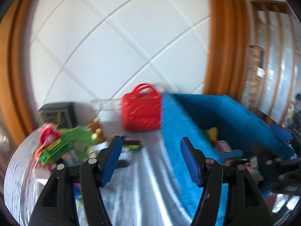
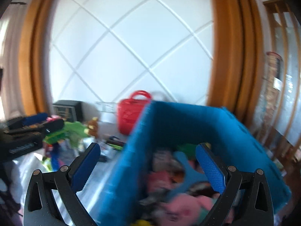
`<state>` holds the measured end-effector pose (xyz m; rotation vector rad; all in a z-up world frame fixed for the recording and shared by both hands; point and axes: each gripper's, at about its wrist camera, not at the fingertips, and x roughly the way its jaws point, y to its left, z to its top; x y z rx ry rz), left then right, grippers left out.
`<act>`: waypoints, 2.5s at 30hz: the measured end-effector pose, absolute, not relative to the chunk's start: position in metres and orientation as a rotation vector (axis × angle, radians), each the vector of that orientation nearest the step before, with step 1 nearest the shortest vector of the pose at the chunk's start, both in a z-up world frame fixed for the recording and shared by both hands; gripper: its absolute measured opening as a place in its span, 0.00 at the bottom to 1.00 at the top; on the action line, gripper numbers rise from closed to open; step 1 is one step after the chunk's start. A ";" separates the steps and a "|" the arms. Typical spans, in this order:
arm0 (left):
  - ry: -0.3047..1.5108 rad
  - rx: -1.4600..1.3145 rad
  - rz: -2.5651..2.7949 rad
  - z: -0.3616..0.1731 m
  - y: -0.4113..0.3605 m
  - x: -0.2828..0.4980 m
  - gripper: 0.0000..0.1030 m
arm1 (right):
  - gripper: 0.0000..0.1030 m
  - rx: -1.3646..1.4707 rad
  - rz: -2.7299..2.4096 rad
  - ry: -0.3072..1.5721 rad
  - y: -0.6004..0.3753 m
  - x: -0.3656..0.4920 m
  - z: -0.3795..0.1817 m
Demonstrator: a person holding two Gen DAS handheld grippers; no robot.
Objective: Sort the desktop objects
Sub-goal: 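Withdraw both open tools from the crate back toward the pile, then grasp a white barcode strip with left tool while right tool grasps wrapped snack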
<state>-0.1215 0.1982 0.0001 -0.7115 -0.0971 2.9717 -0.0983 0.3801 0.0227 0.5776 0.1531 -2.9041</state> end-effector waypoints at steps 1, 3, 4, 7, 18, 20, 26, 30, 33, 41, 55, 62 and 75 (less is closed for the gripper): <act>-0.111 -0.731 2.985 -0.004 0.184 -0.123 0.62 | 0.99 0.567 -2.880 0.152 0.366 -0.099 0.024; -0.139 -0.779 3.017 -0.016 0.150 -0.123 0.62 | 0.99 0.555 -2.832 0.155 0.339 -0.100 0.025; -0.152 -0.806 3.031 -0.022 0.134 -0.124 0.62 | 1.00 0.555 -2.806 0.163 0.322 -0.102 0.024; -0.198 -0.899 3.074 -0.042 0.081 -0.127 0.62 | 1.00 0.571 -2.752 0.181 0.283 -0.111 0.019; -0.394 -1.156 3.149 -0.103 -0.059 -0.130 0.62 | 1.00 0.808 -2.636 0.222 0.192 -0.169 -0.038; -0.423 -1.201 3.143 -0.114 -0.075 -0.134 0.62 | 0.99 0.868 -2.622 0.237 0.180 -0.184 -0.053; -0.455 -1.286 3.098 -0.138 -0.091 -0.160 0.62 | 1.00 1.033 -2.597 0.249 0.162 -0.222 -0.091; -0.463 -1.338 3.051 -0.153 -0.091 -0.186 0.62 | 0.99 1.153 -2.568 0.256 0.159 -0.250 -0.116; -0.441 -1.371 3.017 -0.166 -0.087 -0.212 0.62 | 0.99 1.210 -2.563 0.257 0.159 -0.270 -0.131; -0.363 -1.466 2.896 -0.222 -0.065 -0.301 0.61 | 0.99 1.298 -2.546 0.219 0.154 -0.333 -0.173; -0.398 -1.658 2.640 -0.326 -0.033 -0.415 0.50 | 0.65 1.373 -2.436 0.182 0.105 -0.410 -0.250; -0.390 -1.660 2.676 -0.341 -0.046 -0.419 0.28 | 0.60 1.359 -2.373 0.203 0.072 -0.426 -0.261; -0.402 -1.692 2.736 -0.348 -0.077 -0.411 0.27 | 0.58 1.396 -2.224 0.146 0.012 -0.453 -0.300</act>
